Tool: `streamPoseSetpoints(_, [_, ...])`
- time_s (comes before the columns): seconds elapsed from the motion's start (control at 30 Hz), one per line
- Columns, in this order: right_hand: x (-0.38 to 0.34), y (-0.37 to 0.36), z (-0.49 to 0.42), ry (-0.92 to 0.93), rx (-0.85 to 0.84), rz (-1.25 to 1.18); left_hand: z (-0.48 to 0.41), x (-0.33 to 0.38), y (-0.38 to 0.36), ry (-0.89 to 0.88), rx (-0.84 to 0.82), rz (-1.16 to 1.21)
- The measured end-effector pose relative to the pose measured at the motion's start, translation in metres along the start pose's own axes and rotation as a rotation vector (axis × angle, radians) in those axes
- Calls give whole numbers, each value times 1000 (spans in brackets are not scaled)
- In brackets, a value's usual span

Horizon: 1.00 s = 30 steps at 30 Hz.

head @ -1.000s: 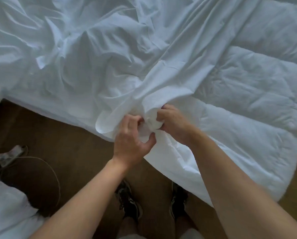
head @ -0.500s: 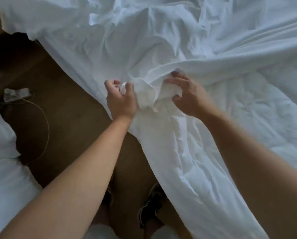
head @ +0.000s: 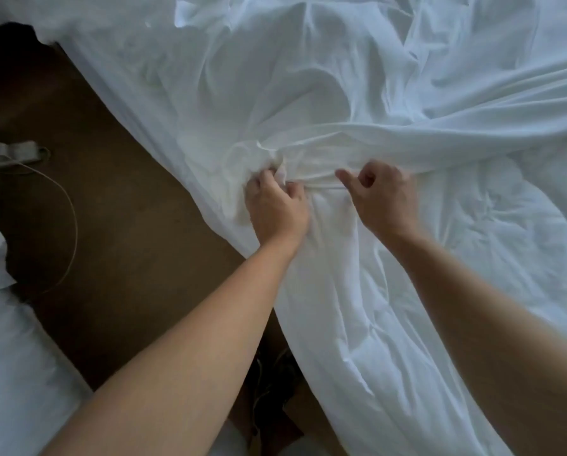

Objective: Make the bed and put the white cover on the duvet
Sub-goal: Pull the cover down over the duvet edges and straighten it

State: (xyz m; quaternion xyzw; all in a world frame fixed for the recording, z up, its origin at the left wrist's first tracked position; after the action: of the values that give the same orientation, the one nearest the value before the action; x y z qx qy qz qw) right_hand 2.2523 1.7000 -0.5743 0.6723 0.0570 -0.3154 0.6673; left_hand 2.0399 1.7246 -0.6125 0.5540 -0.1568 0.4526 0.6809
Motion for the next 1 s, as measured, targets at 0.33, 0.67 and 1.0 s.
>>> streamPoseSetpoints(0.33, [-10, -38, 34, -172, -235, -389, 6, -23, -7, -177, -410, 27])
streamPoseSetpoints(0.67, [-21, -19, 21, -63, -274, -404, 67, -91, 39, -99, -423, -104])
streamPoseSetpoints(1.0, [-16, -10, 34, -60, -305, -315, 176, -76, 59, -176, -184, 3])
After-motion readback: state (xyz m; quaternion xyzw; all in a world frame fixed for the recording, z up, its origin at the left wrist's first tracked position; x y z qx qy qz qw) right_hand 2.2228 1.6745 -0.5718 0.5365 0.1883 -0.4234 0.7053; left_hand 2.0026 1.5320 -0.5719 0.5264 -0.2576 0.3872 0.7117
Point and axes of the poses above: each hand's wrist, its own z-axis away from the middle knuckle, its own y-axis out of the back of the hand, x = y × z, the point moved 9 cm from there along -z, towards the middle knuckle, and after that the axes turned 5 degrees about y, right-handed, at the moved point
